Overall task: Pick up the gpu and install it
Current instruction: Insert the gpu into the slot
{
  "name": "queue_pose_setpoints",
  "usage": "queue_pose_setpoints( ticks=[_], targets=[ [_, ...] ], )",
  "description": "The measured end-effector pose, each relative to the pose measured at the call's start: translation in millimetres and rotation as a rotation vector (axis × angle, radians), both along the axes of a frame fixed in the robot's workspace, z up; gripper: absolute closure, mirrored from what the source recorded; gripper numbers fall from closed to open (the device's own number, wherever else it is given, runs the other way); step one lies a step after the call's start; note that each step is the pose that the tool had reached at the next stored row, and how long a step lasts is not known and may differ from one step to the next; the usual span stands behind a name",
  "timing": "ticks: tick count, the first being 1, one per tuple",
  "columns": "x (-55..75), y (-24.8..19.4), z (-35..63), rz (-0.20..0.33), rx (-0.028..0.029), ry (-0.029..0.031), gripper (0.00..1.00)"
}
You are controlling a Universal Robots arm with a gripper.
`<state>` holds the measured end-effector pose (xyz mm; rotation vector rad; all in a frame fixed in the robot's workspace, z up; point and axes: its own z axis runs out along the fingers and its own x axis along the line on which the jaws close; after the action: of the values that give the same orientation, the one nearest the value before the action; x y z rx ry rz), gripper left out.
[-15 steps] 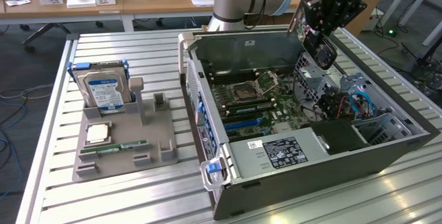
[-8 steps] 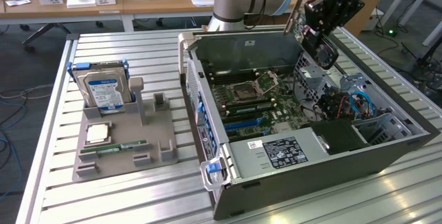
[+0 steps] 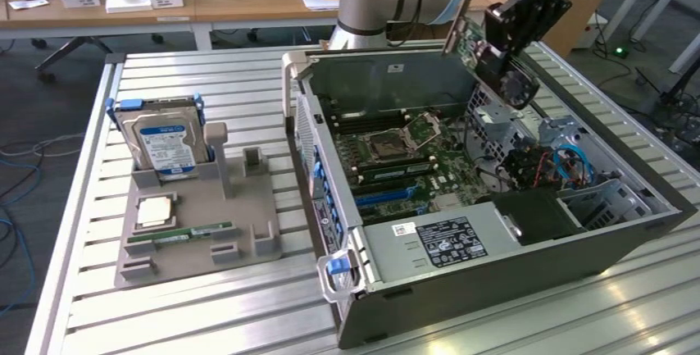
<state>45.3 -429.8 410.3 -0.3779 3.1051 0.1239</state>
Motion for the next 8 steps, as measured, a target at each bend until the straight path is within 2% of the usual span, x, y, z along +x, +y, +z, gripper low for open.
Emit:
queue_pose_setpoints(
  ticks=[8],
  targets=[
    [0.0,0.0,-0.7,0.145,0.0000,0.0001,0.74]
  ],
)
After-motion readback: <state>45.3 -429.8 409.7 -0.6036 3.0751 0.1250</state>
